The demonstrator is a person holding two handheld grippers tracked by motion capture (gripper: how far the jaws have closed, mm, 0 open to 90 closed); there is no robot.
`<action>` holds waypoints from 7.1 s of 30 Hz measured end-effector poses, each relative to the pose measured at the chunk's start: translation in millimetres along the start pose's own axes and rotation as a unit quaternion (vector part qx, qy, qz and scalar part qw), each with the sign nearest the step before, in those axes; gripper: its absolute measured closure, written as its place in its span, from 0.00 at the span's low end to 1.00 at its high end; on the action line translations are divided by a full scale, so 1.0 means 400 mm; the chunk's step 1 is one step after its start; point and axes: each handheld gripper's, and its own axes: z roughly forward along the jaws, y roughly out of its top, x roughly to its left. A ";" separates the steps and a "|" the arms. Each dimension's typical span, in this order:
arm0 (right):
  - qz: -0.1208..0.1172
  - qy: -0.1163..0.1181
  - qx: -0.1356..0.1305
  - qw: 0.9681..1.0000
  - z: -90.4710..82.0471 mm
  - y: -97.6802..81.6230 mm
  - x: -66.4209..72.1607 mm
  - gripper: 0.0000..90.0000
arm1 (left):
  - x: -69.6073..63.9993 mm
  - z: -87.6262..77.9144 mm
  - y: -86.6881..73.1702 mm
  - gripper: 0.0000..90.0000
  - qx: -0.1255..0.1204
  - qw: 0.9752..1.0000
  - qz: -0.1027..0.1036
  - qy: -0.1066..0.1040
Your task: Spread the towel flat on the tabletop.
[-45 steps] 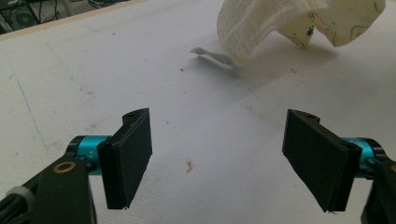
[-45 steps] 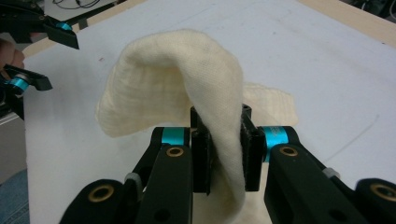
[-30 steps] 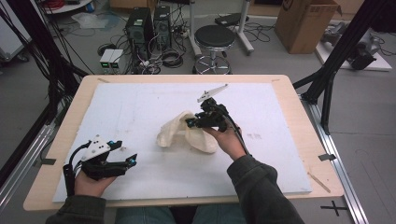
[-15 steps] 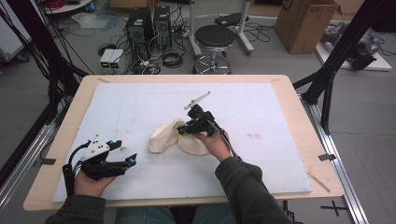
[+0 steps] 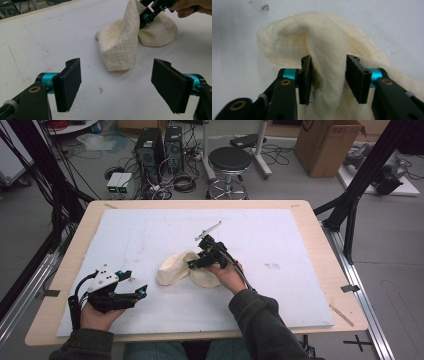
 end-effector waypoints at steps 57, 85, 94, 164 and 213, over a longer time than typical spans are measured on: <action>-0.031 -0.045 -0.010 0.998 -0.106 -0.231 0.023 0.69 | -0.066 0.283 0.055 0.75 0.109 0.991 0.027 -0.071; -0.049 -0.063 -0.024 0.997 -0.164 -0.219 0.012 0.99 | -0.045 0.241 0.100 0.97 0.119 0.987 0.069 -0.087; -0.042 -0.075 -0.037 0.996 -0.224 -0.230 0.004 0.99 | 0.011 0.140 0.114 0.97 0.084 0.989 0.067 -0.100; -0.048 -0.065 0.013 0.997 -0.165 -0.264 -0.044 0.83 | -0.031 0.248 0.026 0.84 0.162 0.975 0.064 -0.137; -0.084 -0.027 -0.045 0.995 -0.292 -0.292 0.144 0.67 | 0.008 -0.002 0.011 0.66 0.068 0.984 0.031 -0.161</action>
